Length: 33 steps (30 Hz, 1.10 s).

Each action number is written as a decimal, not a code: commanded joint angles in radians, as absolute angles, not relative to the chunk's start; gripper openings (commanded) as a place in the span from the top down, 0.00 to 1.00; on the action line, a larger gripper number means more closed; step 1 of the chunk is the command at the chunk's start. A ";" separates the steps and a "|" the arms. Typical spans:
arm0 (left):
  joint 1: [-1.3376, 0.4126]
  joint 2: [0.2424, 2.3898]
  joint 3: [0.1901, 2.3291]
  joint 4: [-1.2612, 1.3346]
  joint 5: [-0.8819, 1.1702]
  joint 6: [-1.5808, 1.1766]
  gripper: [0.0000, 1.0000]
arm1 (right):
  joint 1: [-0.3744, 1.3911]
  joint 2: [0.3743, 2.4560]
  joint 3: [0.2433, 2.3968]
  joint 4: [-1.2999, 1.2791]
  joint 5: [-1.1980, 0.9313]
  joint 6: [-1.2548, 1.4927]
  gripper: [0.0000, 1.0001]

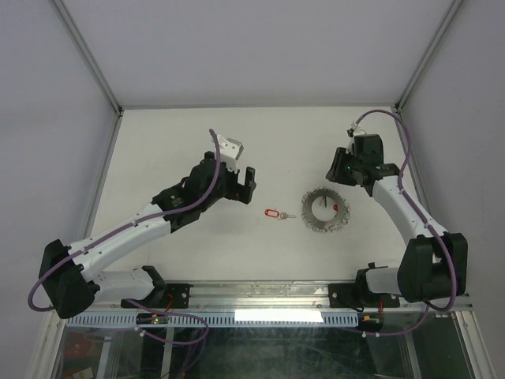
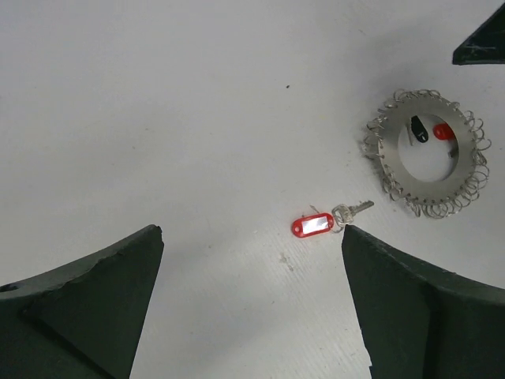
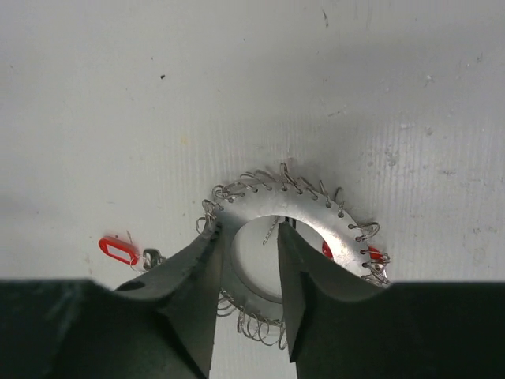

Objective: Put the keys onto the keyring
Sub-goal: Place the keyring at the center of the board, then reset both arms

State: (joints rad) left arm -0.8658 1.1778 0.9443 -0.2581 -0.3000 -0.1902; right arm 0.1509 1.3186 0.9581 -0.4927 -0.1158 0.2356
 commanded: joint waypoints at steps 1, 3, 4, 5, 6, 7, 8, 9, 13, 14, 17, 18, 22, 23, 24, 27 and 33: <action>-0.787 1.146 0.945 -0.279 -0.255 -0.284 0.05 | 0.126 1.252 0.958 -0.385 -0.173 0.295 0.58; -0.744 1.139 0.943 -0.307 -0.249 -0.316 0.04 | 0.126 1.212 0.955 -0.383 -0.183 0.322 0.52; -0.727 1.137 0.944 -0.323 -0.249 -0.331 0.02 | 0.126 1.185 0.952 -0.379 -0.197 0.334 0.48; -0.718 1.136 0.950 -0.341 -0.258 -0.344 0.01 | 0.127 1.153 0.947 -0.379 -0.203 0.350 0.43; -0.717 1.134 0.959 -0.367 -0.274 -0.363 0.01 | 0.126 1.107 0.938 -0.377 -0.197 0.375 0.35; -0.717 1.134 0.974 -0.394 -0.287 -0.384 0.01 | 0.126 1.067 0.928 -0.376 -0.186 0.399 0.27; -0.717 1.134 0.988 -0.427 -0.294 -0.401 0.01 | 0.127 1.028 0.924 -0.380 -0.187 0.406 0.13; -0.717 1.134 1.002 -0.463 -0.303 -0.426 0.01 | 0.126 0.990 0.922 -0.392 -0.203 0.395 0.03; -0.717 1.132 1.052 -0.583 -0.275 -0.498 0.01 | 0.126 0.846 0.923 -0.472 -0.236 0.358 0.00; -0.717 1.127 1.059 -0.613 -0.258 -0.502 0.01 | 0.127 0.807 0.924 -0.494 -0.237 0.344 0.00; -0.717 1.093 1.048 -0.638 -0.219 -0.490 0.01 | 0.126 0.701 0.928 -0.558 -0.223 0.317 0.00; -0.717 1.074 1.032 -0.638 -0.219 -0.498 0.01 | 0.126 0.672 0.932 -0.579 -0.215 0.316 0.00; -0.718 0.975 0.979 -0.640 -0.267 -0.524 0.01 | 0.126 0.550 0.916 -0.642 -0.210 0.302 0.00; -0.717 0.946 0.961 -0.640 -0.287 -0.530 0.01 | 0.127 0.523 0.906 -0.651 -0.197 0.300 0.00; -0.718 0.915 0.943 -0.640 -0.309 -0.536 0.01 | 0.127 0.496 0.898 -0.661 -0.188 0.296 0.00; -0.717 0.816 0.885 -0.638 -0.372 -0.562 0.01 | 0.126 0.434 0.876 -0.688 -0.188 0.286 0.00; -0.717 0.683 0.817 -0.640 -0.442 -0.565 0.01 | 0.126 0.391 0.867 -0.733 -0.193 0.274 0.00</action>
